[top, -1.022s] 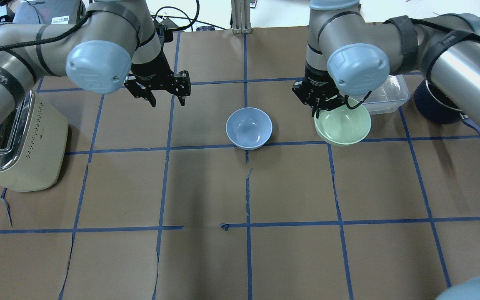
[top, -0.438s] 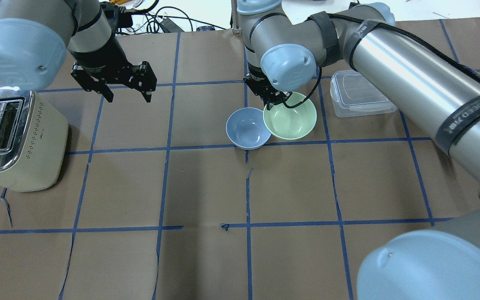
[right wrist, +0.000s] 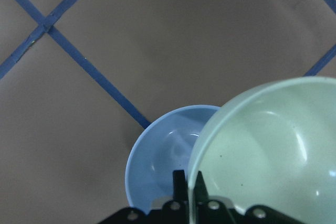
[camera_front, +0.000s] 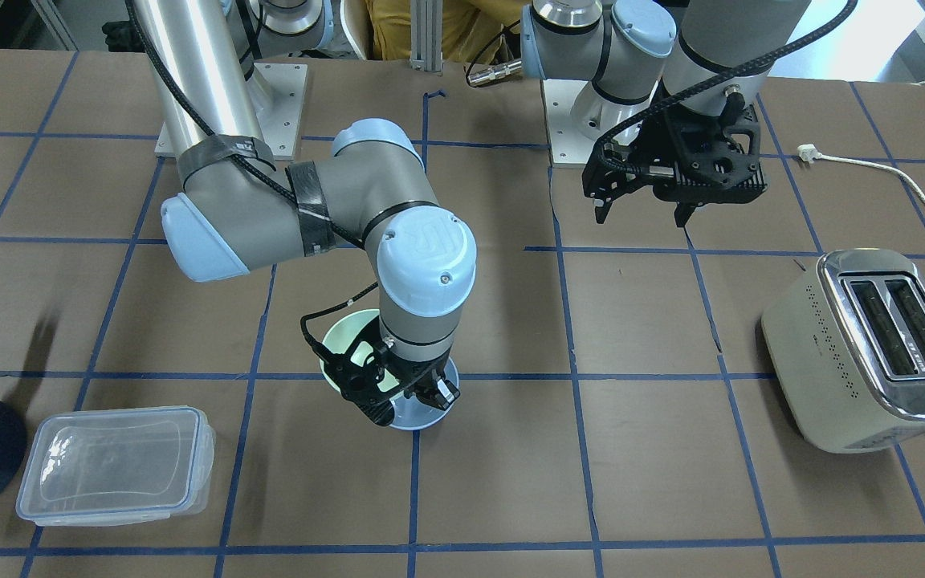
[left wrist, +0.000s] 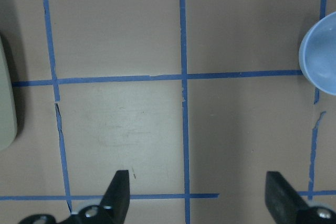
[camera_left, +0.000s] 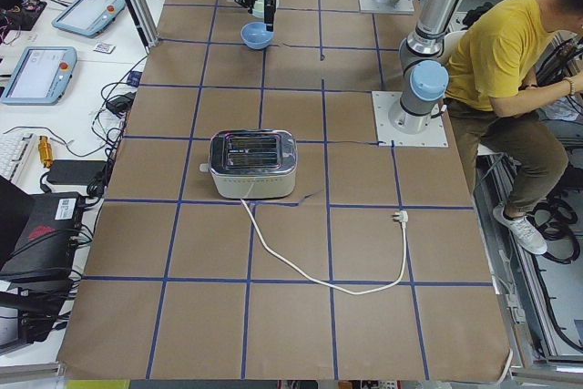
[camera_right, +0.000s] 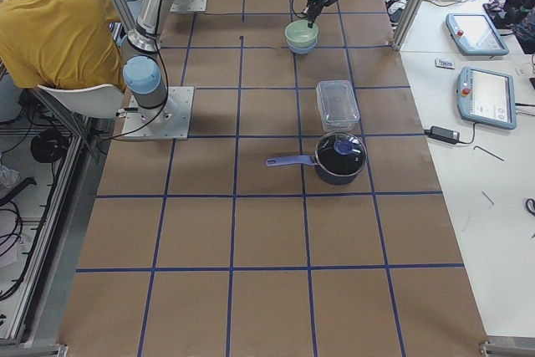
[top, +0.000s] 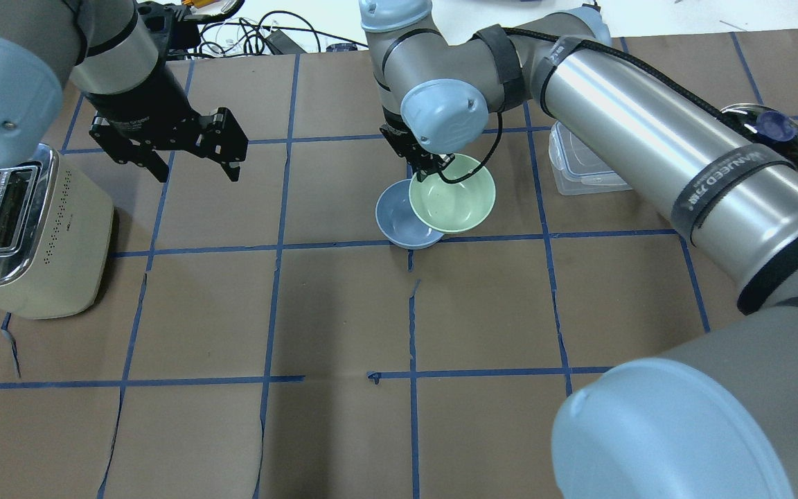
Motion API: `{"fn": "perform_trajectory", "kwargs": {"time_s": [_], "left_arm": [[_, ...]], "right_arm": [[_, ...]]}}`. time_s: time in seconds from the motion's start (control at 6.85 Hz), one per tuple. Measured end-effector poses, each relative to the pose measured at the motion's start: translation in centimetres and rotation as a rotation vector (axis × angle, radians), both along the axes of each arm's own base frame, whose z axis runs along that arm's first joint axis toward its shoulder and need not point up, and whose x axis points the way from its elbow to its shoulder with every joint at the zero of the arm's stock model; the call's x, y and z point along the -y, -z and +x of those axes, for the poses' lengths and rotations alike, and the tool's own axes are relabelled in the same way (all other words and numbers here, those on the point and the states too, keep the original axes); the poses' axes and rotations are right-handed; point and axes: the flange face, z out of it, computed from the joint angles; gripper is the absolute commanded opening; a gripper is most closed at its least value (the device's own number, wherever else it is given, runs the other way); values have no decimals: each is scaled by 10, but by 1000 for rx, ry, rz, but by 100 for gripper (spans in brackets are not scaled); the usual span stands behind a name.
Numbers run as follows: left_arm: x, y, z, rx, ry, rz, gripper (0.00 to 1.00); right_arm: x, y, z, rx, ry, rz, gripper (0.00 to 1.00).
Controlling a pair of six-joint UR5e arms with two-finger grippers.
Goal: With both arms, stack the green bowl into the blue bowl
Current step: 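Lower the green bowl into the blue bowl with the right gripper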
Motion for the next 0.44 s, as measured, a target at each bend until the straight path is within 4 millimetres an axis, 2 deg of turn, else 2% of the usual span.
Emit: {"fn": "perform_trajectory", "kwargs": {"time_s": [0.29, 0.44], "left_arm": [[1, -2, 0, 0, -2, -6, 100], [1, -3, 0, 0, -2, -7, 100]], "right_arm": [[12, 9, 21, 5, 34, -14, 0], [13, 12, 28, 6, 40, -16, 20]]}}
